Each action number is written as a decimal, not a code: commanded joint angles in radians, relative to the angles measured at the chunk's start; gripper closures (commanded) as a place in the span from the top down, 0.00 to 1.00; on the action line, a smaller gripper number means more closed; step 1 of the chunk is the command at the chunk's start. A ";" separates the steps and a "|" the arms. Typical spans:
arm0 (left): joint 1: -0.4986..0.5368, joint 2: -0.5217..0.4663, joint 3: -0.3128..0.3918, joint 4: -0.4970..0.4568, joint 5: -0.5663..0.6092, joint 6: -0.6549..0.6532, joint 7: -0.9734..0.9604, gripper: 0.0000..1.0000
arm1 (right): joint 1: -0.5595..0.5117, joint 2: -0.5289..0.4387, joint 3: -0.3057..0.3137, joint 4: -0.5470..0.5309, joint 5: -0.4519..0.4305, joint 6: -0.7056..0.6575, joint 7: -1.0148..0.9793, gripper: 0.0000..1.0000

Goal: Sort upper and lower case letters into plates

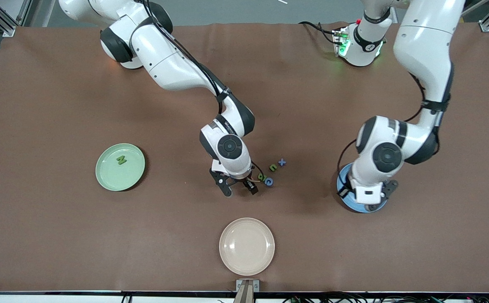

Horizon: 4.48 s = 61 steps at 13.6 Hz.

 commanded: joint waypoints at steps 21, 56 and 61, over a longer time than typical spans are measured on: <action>-0.176 0.074 -0.209 -0.081 0.018 0.118 -0.419 0.84 | -0.393 -0.576 0.051 -0.656 -0.019 -0.234 -0.908 0.00; 0.200 -0.003 -0.204 -0.101 0.142 0.033 0.167 0.00 | -0.105 -0.151 0.064 -0.150 0.051 0.012 0.173 1.00; 0.223 0.023 -0.206 -0.124 0.142 0.033 0.153 0.68 | -0.080 -0.015 0.094 0.003 0.089 0.077 0.382 1.00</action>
